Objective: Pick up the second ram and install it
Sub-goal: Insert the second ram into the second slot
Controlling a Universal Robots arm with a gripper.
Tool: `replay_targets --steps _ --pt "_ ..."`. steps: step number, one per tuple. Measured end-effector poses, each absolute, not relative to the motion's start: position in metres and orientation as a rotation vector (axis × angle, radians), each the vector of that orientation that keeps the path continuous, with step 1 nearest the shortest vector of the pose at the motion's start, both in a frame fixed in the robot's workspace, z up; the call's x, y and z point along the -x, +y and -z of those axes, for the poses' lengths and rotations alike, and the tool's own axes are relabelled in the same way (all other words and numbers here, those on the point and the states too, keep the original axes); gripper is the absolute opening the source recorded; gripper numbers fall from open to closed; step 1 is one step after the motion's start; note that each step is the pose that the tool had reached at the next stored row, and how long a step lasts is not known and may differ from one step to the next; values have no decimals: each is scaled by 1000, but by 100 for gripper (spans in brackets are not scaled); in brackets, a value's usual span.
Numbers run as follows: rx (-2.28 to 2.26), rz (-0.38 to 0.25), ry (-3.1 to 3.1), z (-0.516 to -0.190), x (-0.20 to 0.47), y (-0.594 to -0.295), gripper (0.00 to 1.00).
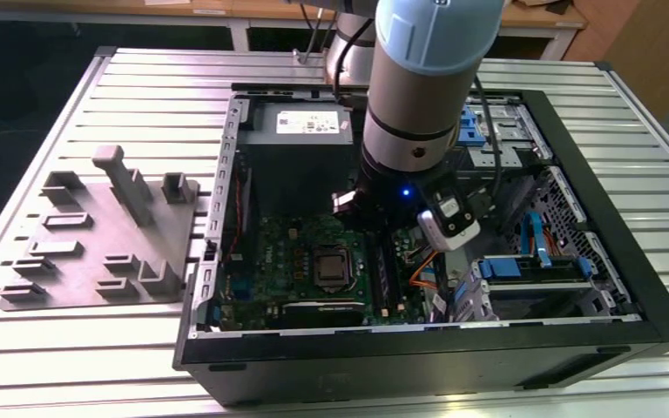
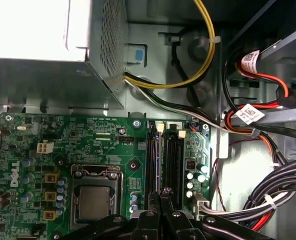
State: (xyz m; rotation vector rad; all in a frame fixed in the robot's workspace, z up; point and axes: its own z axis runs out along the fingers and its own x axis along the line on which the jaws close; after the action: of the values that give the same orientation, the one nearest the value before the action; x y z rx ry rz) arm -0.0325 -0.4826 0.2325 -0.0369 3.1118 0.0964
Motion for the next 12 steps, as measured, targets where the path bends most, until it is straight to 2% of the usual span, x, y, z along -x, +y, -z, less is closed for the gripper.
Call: replay_targets --steps 12 --pt "37 -96 3112 -232 32 -485 12"
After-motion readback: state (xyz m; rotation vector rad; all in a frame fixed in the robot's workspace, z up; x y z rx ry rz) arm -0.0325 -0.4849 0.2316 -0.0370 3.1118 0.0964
